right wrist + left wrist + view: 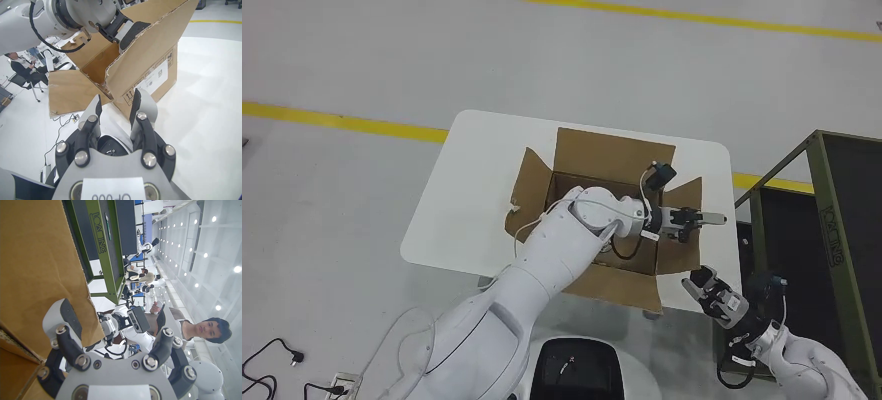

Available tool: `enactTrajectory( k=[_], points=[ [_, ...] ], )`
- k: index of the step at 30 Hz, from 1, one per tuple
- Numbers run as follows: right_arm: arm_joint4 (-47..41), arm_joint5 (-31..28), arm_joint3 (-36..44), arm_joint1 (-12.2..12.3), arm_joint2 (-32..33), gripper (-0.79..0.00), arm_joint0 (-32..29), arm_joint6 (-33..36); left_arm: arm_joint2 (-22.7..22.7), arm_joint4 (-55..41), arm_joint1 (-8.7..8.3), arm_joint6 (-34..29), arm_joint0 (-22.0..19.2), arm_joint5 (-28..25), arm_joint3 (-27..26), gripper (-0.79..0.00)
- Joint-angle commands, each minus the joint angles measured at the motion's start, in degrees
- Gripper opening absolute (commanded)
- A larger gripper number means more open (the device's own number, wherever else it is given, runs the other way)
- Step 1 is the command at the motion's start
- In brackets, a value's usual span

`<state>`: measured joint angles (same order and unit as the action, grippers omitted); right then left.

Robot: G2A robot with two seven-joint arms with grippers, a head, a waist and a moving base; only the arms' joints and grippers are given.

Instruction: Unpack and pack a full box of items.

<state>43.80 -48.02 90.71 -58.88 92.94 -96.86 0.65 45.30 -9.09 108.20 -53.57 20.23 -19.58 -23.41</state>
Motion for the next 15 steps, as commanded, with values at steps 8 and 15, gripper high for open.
enactTrajectory(
  k=[8,15],
  points=[
    [-0.43,2.3,0.81,-0.31,-1.47,-0.449,0.83,0.17,0.24,0.45,0.23,-0.27,0.11,0.07,0.06,0.0],
    [-0.89,5.02,1.56,-0.55,-2.22,-0.548,1.28,0.46,0.53,0.79,0.32,-0.36,0.12,-0.06,0.07,0.0]
  ],
)
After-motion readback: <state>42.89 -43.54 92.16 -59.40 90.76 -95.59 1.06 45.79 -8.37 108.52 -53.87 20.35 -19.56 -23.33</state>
